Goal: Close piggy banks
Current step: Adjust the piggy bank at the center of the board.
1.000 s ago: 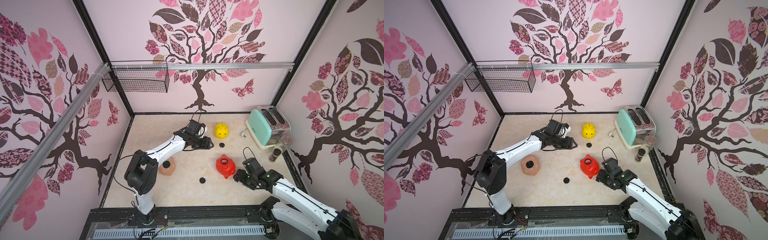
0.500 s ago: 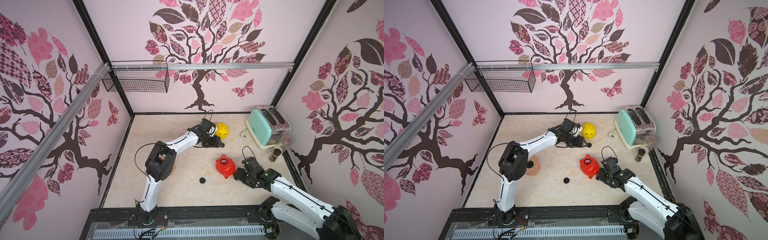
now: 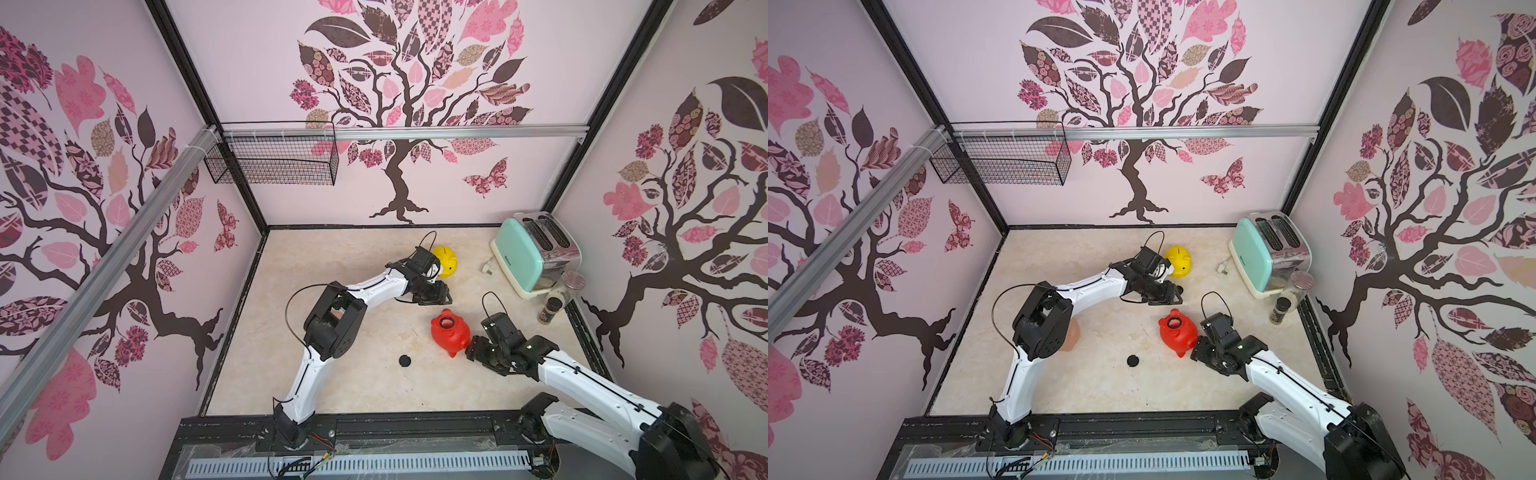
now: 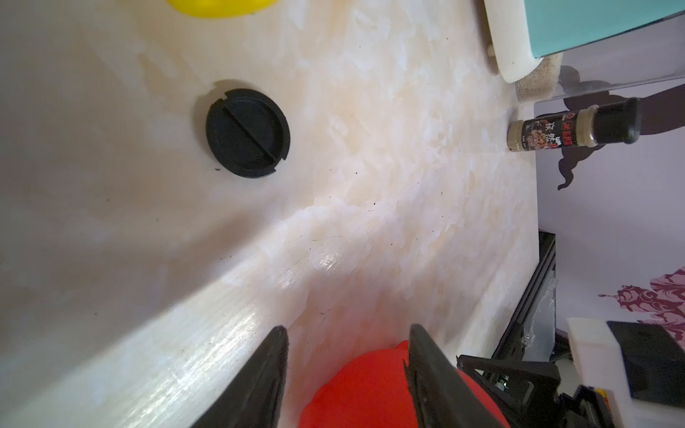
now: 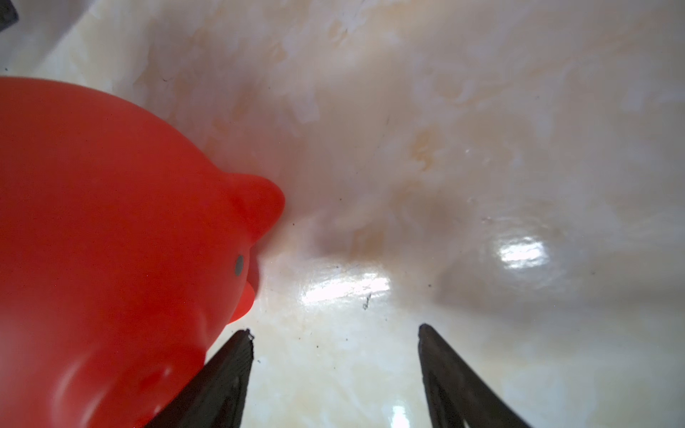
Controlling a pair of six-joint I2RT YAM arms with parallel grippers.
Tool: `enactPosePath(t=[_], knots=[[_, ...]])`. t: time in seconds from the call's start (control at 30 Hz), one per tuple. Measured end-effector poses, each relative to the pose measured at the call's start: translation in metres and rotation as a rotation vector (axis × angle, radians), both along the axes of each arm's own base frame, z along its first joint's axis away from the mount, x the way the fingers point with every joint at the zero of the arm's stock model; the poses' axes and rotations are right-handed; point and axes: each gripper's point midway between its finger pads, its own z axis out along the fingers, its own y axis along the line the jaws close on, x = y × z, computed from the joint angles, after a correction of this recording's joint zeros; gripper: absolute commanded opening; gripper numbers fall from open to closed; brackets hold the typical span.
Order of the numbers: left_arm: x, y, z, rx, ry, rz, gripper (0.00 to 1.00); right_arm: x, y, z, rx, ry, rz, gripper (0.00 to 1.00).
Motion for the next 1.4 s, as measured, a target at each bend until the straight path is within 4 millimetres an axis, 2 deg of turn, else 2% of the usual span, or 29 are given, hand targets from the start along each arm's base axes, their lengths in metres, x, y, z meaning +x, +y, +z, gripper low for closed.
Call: enactPosePath(t=[0.4, 0.8, 1.1, 1.4], knots=[[-0.014, 0.013, -0.023, 0.031, 0.036, 0.004, 0.53, 0.0, 0.002, -0.01, -0.015, 0.038, 0.023, 0.72], [-0.014, 0.035, -0.006, 0.039, 0.003, 0.045, 0.54, 0.017, 0.01, -0.009, -0.005, 0.049, 0.049, 0.71], [-0.017, 0.067, -0.014, 0.062, 0.032, 0.098, 0.54, 0.04, 0.027, -0.003, 0.022, 0.037, 0.106, 0.71], [-0.025, 0.079, -0.009, 0.063, 0.035, 0.124, 0.55, 0.056, 0.033, -0.009, 0.02, 0.061, 0.129, 0.71]])
